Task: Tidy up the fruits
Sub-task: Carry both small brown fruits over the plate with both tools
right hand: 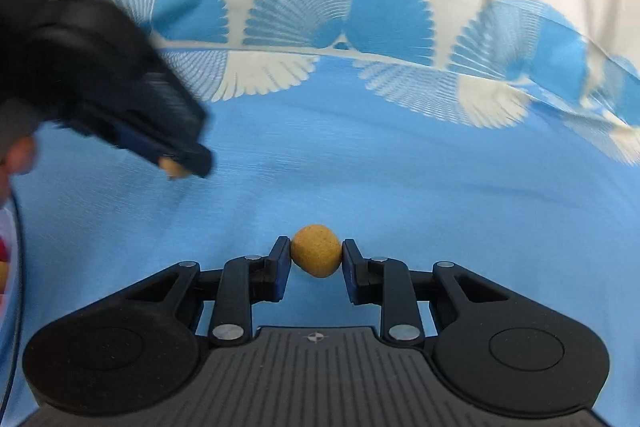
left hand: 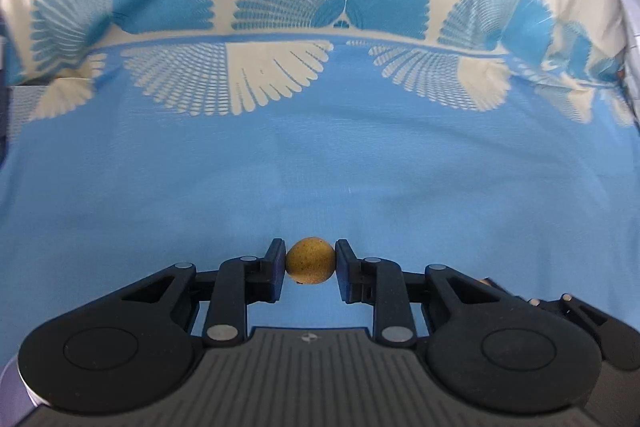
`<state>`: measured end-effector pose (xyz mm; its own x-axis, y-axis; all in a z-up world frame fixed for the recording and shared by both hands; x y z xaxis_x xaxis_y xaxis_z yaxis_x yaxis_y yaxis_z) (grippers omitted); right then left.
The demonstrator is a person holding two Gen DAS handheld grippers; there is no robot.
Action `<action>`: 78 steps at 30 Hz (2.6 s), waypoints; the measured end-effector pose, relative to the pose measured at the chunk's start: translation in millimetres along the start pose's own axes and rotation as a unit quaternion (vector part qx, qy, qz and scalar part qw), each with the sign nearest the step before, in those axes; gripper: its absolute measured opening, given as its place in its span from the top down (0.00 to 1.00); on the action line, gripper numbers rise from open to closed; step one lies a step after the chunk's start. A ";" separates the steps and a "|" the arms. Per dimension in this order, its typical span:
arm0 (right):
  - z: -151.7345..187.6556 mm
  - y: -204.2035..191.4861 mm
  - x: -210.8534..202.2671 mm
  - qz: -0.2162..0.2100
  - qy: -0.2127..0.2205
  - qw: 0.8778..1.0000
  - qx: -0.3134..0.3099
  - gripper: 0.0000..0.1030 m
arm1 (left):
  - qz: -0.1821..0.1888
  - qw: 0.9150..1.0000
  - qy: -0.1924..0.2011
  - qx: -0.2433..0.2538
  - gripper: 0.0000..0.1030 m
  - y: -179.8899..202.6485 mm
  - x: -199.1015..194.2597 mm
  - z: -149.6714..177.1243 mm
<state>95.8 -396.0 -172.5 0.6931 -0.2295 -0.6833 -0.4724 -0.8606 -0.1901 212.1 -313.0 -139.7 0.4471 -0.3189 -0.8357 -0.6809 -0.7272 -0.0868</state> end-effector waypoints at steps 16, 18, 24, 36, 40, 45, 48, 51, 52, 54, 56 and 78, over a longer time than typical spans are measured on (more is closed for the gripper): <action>52.1 -63.5 -207.6 -0.081 0.018 0.996 -0.034 0.72 | -0.030 0.999 0.027 -0.033 0.72 -16.9 -219.9 139.6; 58.9 -78.7 -227.9 -0.098 0.020 0.994 -0.043 0.72 | -0.038 0.998 0.028 -0.043 0.72 -25.8 -242.0 160.0; 86.1 -122.8 -281.7 -0.146 0.022 0.986 -0.074 0.72 | -0.067 0.994 0.033 -0.081 0.72 -54.4 -293.3 212.3; 120.8 -165.0 -329.2 -0.171 0.030 0.976 -0.134 0.72 | -0.086 0.986 0.047 -0.133 0.72 -82.0 -338.4 266.7; 119.8 -166.9 -331.1 -0.169 0.033 0.975 -0.139 0.72 | -0.083 0.985 0.054 -0.140 0.72 -86.1 -343.2 267.2; 119.2 -167.8 -329.9 -0.165 0.031 0.976 -0.140 0.72 | -0.079 0.985 0.058 -0.142 0.72 -86.7 -343.6 264.8; 118.6 -166.6 -327.3 -0.164 0.028 0.976 -0.138 0.72 | -0.077 0.985 0.055 -0.143 0.72 -87.8 -340.4 263.3; 117.7 -166.9 -323.0 -0.162 0.024 0.977 -0.136 0.72 | -0.077 0.985 0.052 -0.146 0.72 -91.6 -336.3 262.6; 116.7 -166.6 -321.3 -0.161 0.023 0.977 -0.135 0.72 | -0.077 0.985 0.051 -0.147 0.72 -92.7 -335.0 262.3; 115.0 -166.7 -317.2 -0.159 0.020 0.978 -0.132 0.72 | -0.078 0.985 0.049 -0.149 0.72 -95.6 -330.8 259.7; 112.2 -167.1 -311.7 -0.156 0.017 0.979 -0.128 0.72 | -0.077 0.984 0.046 -0.152 0.72 -99.4 -326.2 257.1; 88.5 -192.7 -197.3 -0.147 -0.037 0.980 -0.129 0.72 | -0.079 0.985 0.002 -0.153 0.72 -136.7 -226.2 201.1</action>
<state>1.8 -144.6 -63.4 0.7326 0.0706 -0.6770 -0.0987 -0.9731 -0.2083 87.5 -19.2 -47.8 0.5355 -0.1886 -0.8232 -0.3959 -0.9171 -0.0474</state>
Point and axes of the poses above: each gripper's, at about its wrist camera, not at the fingertips, and x roughly the way its jaws point, y to its right, z to its underside, the point moved 2 cm from there along x, roughly the way its jaws point, and after that the axes turned 13 degrees about x, right-handed, at the moved point
